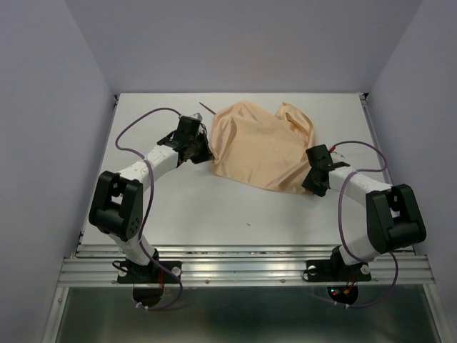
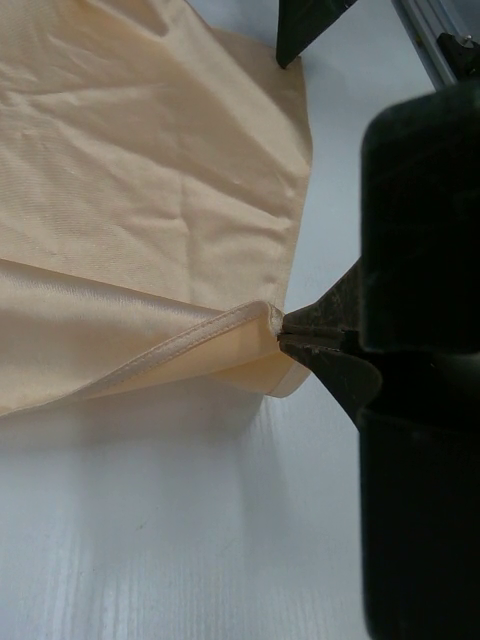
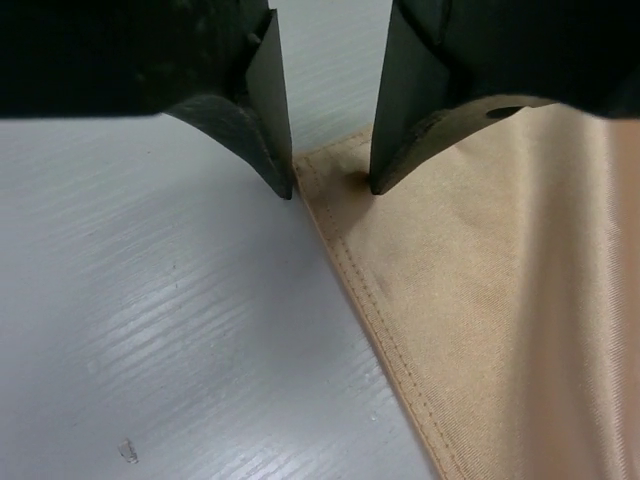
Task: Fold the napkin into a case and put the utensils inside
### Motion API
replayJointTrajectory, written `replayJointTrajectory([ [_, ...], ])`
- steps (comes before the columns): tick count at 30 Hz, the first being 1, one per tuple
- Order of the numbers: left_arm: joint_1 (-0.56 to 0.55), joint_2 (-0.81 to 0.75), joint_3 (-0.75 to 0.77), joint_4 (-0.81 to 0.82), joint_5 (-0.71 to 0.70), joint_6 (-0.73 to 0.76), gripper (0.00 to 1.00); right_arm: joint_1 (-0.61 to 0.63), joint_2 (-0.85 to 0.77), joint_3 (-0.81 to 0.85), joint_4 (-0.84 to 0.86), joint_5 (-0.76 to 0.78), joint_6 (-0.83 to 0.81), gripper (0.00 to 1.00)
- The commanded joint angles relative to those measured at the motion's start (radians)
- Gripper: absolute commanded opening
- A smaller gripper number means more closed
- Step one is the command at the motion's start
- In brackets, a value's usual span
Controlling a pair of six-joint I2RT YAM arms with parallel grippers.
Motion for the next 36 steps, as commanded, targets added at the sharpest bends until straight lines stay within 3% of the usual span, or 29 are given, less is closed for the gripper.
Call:
replayJointTrajectory([
  [1, -0.009, -0.037, 0.0, 0.009, -0.008, -0.001, 0.0, 0.019, 0.034, -0.023, -0.08, 0.079, 0.006, 0.4],
  [11, -0.011, -0.061, -0.001, 0.0, -0.038, 0.004, 0.0, 0.019, 0.002, -0.029, -0.07, 0.082, 0.012, 0.01],
  [19, -0.011, -0.063, 0.152, -0.069, -0.035, 0.048, 0.0, 0.019, -0.132, 0.118, -0.188, 0.176, -0.033, 0.01],
  [24, 0.005, -0.124, 0.302, -0.071, 0.026, 0.093, 0.0, 0.019, -0.259, 0.376, -0.223, 0.219, -0.161, 0.01],
  [27, 0.008, -0.129, 0.518, -0.143, 0.014, 0.131, 0.0, 0.019, -0.305, 0.544, -0.24, 0.242, -0.235, 0.01],
  [36, 0.029, -0.265, 0.695, -0.017, 0.058, 0.12, 0.0, 0.019, -0.321, 0.952, -0.31, 0.128, -0.385, 0.01],
])
